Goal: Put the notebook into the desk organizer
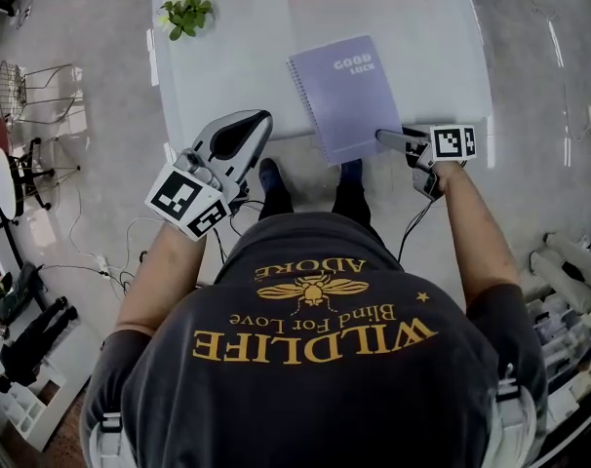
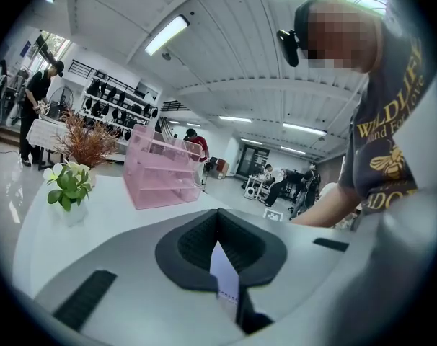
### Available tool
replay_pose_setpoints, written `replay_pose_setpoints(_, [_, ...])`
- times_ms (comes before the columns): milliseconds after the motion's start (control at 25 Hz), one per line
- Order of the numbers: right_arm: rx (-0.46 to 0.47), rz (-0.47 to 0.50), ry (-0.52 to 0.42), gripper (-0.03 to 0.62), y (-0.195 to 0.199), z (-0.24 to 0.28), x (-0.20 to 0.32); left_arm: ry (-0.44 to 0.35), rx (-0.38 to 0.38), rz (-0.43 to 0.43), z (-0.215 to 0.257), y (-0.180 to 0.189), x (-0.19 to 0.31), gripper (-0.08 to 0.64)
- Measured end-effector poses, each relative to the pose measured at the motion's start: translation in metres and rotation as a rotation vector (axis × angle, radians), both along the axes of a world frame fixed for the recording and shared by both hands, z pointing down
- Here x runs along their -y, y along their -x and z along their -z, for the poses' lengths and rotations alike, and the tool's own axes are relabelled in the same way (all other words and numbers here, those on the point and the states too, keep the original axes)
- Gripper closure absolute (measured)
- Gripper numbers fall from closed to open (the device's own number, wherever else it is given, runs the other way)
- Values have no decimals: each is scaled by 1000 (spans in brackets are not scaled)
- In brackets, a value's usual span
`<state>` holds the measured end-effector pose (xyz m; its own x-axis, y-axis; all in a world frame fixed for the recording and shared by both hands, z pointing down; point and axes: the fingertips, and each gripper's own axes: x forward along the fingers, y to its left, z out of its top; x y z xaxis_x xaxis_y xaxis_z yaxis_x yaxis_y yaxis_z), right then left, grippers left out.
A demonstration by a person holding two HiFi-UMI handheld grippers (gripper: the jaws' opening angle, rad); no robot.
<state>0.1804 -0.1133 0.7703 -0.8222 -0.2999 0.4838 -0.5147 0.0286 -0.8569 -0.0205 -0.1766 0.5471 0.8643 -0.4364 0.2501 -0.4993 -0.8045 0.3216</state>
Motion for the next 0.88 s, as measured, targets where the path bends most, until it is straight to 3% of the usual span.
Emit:
replay_pose_setpoints(360, [94, -20, 68, 256, 15, -10, 10, 19, 11, 23, -5, 12, 2, 560])
replay_pose_setpoints(520, [96, -49, 108, 372, 13, -10, 7, 19, 7, 26, -3, 15, 4, 560])
replay_pose_setpoints(720, [75, -62, 177, 446, 16, -3, -2, 25, -1, 27, 0, 19, 9, 560])
replay_pose_setpoints(760, [70, -59, 185, 496, 17, 1, -4, 25, -3, 26, 1, 19, 10, 560])
replay_pose_setpoints(880, [49, -47, 175, 546, 19, 16, -4, 15, -7, 22, 6, 20, 13, 560])
